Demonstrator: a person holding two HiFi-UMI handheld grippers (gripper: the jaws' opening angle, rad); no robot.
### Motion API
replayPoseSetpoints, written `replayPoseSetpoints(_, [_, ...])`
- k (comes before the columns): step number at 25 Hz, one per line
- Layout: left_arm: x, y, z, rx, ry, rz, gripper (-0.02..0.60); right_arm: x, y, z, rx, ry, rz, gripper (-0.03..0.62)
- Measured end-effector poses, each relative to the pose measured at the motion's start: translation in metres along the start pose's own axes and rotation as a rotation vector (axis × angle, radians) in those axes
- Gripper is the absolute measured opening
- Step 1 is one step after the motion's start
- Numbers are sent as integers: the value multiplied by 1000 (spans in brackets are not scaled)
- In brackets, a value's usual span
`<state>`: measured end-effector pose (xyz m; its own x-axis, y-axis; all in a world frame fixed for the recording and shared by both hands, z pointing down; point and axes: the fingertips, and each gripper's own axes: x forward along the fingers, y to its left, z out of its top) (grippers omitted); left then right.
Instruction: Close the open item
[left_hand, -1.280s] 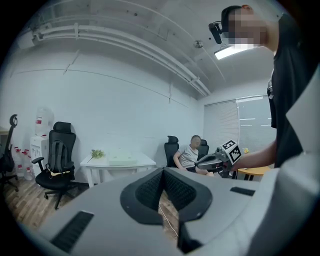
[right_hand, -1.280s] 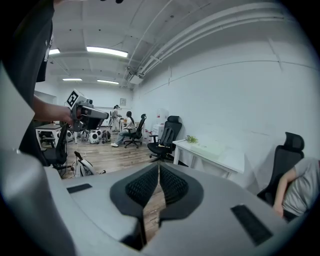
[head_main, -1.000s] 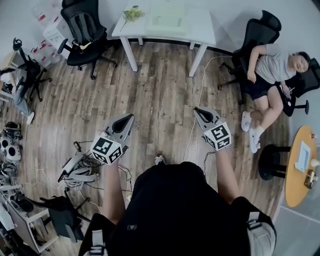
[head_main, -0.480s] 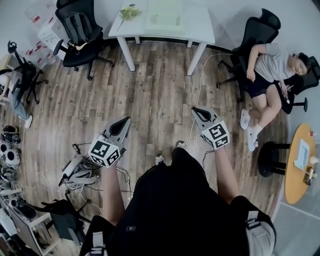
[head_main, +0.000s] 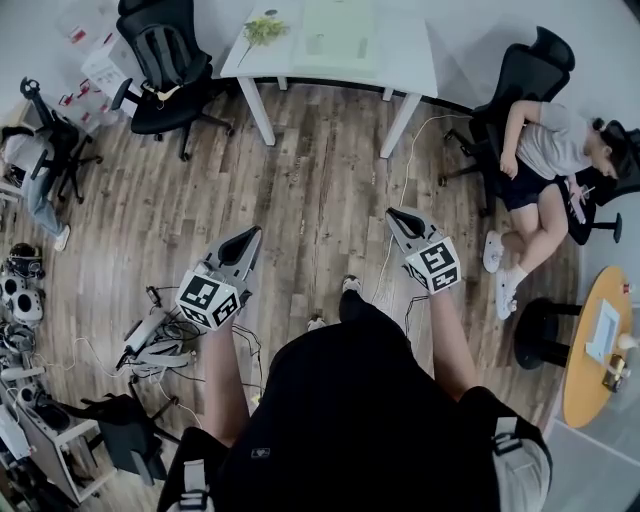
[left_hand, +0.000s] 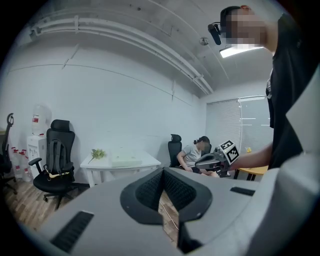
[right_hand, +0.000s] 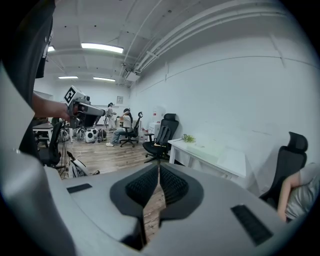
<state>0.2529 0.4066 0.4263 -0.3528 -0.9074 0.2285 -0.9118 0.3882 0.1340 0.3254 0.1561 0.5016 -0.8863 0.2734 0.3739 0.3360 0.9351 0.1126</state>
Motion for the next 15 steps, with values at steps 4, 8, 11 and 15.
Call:
replayPoseSetpoints(4, [21, 2, 5, -3, 4, 21, 6, 3, -29, 1, 14, -17, 0, 8])
replayPoseSetpoints(8, [44, 3, 14, -6, -1, 43, 6, 9, -56, -4, 26, -16, 14, 8])
replayPoseSetpoints(11, [60, 1, 20, -7, -7, 62, 6, 13, -76, -5, 23, -16, 33, 8])
replayPoseSetpoints(15, [81, -3, 23, -16, -10, 90, 6, 18, -103, -6, 20, -22, 56, 8])
